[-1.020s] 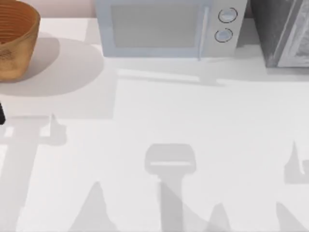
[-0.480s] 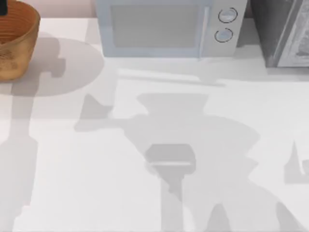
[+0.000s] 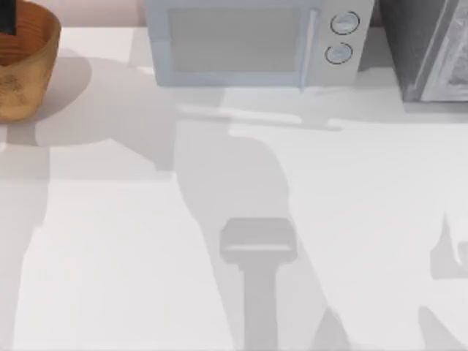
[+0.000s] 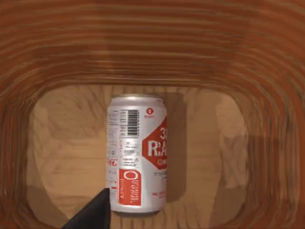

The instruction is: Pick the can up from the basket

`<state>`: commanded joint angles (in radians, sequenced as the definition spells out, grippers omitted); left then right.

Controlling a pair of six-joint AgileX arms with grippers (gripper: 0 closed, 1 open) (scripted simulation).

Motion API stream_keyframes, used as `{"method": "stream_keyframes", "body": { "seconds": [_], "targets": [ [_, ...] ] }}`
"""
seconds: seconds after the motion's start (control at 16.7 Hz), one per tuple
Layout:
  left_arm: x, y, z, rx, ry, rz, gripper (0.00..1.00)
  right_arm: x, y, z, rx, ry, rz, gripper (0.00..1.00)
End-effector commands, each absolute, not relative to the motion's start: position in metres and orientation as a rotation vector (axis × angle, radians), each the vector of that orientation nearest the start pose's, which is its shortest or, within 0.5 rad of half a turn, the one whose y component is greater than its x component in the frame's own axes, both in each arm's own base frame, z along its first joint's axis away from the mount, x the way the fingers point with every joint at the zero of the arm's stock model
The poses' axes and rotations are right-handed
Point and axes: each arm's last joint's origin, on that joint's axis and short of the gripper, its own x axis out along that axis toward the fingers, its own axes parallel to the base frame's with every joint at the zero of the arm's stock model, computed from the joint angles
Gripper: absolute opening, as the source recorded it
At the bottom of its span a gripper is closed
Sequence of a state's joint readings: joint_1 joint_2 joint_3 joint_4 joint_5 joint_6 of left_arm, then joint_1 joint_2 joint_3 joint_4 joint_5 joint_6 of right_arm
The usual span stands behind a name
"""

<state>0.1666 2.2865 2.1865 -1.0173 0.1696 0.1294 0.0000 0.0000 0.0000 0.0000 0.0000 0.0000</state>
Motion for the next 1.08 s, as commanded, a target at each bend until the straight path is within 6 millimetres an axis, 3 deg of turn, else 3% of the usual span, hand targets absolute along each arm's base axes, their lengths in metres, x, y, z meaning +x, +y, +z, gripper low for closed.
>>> {"method": "stream_keyframes", "body": {
  "seconds": [0.24, 0.48, 0.96, 1.08],
  "targets": [
    [0.506, 0.104, 0.214, -0.082, 1.192, -0.074, 1.00, 0.106, -0.001, 0.160, 0.000, 0.000, 0.000, 1.00],
    [0.513, 0.117, 0.192, -0.087, 1.251, -0.089, 1.00, 0.106, -0.001, 0.160, 0.000, 0.000, 0.000, 1.00],
    [0.516, 0.116, 0.190, -0.080, 1.256, -0.100, 1.00, 0.106, -0.001, 0.160, 0.000, 0.000, 0.000, 1.00],
    [0.517, 0.118, 0.182, -0.086, 1.265, -0.095, 1.00, 0.106, -0.001, 0.160, 0.000, 0.000, 0.000, 1.00]
  ]
}}
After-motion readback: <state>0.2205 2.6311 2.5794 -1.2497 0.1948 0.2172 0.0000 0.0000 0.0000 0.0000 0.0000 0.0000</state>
